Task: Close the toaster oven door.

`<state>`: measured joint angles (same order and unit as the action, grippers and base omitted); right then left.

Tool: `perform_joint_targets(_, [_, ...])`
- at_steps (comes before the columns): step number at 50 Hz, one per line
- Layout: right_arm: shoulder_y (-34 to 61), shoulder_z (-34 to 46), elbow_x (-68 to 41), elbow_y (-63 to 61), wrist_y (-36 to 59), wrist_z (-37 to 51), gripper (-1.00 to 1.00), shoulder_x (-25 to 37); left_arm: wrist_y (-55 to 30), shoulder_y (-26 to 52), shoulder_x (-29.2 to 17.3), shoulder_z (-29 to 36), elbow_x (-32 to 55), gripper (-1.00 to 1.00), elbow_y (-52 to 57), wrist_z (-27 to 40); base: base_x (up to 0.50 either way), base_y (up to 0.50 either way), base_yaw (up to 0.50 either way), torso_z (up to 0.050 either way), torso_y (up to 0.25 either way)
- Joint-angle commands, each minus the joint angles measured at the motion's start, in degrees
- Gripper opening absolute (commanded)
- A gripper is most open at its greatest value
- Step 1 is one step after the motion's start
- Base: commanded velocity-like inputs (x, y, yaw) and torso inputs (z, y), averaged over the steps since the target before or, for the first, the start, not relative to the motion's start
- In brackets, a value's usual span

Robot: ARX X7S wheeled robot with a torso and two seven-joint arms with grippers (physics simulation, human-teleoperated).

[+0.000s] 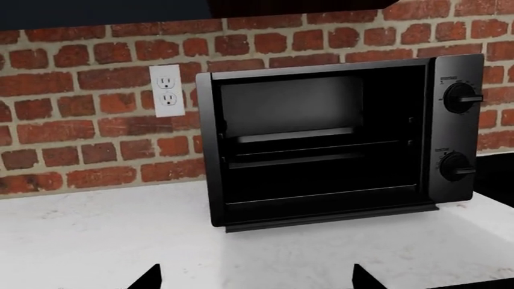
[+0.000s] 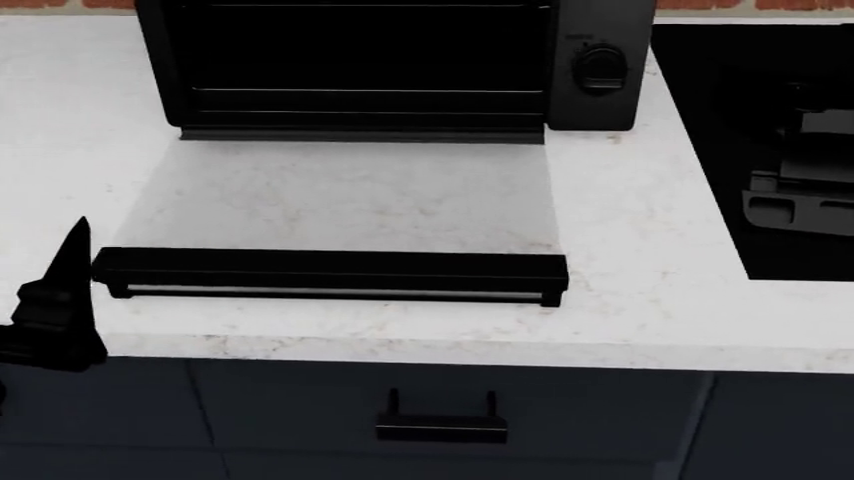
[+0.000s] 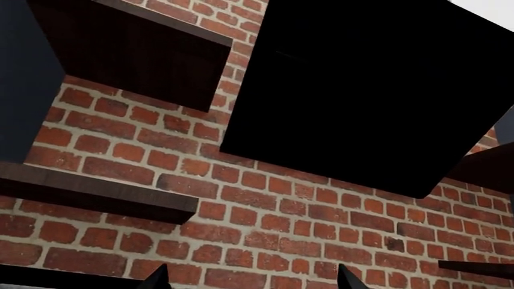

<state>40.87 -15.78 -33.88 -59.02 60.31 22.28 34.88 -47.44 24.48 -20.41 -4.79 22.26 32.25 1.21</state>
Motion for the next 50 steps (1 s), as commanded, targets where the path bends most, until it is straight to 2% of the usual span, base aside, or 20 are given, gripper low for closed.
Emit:
perform_joint_targets(1, [-0.09, 0.83, -3.01, 0.27, -1.15, 2.61, 1.0, 2.0, -1.25, 0.0, -0.31, -0.01, 1.14, 1.0, 0.92, -0.17, 0.01, 0.5, 0.0, 0.0, 0.0])
perform_joint_targets(21, [-3.49, 0.89, -3.32, 1.28, -5.07, 3.42, 1.0, 2.93, 0.69, -0.19, -0.38, 1.33, 0.63, 1.0, -1.29, -0.53, 0.01, 0.5, 0.0, 0.0, 0.0])
perform_joint_targets(26, [-2.72, -0.33, -4.91, 0.92, -4.38, 4.07, 1.0, 3.41, 0.37, 0.12, -0.37, 1.77, 0.72, 1.0, -1.17, -0.41, 0.1, 0.0, 0.0, 0.0, 0.0])
perform_joint_targets(50, [-3.73, -1.82, -7.91, 0.67, -5.75, 5.95, 1.0, 5.14, 0.33, 1.01, -0.42, 2.77, 1.0, 1.0, -1.37, 0.01, 0.5, 0.0, 0.0, 0.0, 0.0])
